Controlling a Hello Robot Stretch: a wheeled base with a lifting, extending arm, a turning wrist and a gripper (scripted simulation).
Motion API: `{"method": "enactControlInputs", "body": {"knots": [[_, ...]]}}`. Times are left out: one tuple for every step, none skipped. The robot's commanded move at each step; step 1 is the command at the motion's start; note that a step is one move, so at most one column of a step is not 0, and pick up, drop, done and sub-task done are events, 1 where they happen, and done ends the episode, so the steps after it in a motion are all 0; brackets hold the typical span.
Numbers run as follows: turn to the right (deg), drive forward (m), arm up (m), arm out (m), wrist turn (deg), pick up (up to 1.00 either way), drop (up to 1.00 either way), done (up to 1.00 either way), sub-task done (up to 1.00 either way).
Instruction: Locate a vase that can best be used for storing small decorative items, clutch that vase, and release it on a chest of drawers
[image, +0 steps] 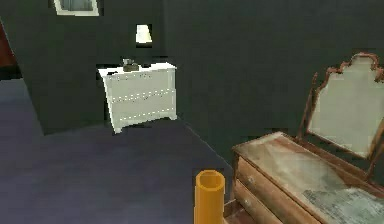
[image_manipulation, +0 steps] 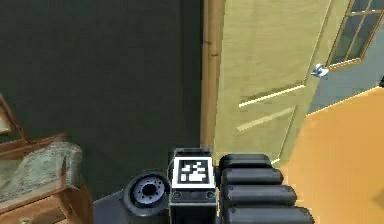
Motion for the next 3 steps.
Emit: {"method": "enactControlInputs", "body": {"knots": [[-30.0,0.00,0.00,0.00,0.0,0.00,0.00,0.00,0.00],[0.0,1.00,0.00,0.00,0.0,0.00,0.00,0.00,0.00],[45.0,0.00,0.00,0.00,0.0,0.00,0.00,0.00,0.00]]}}
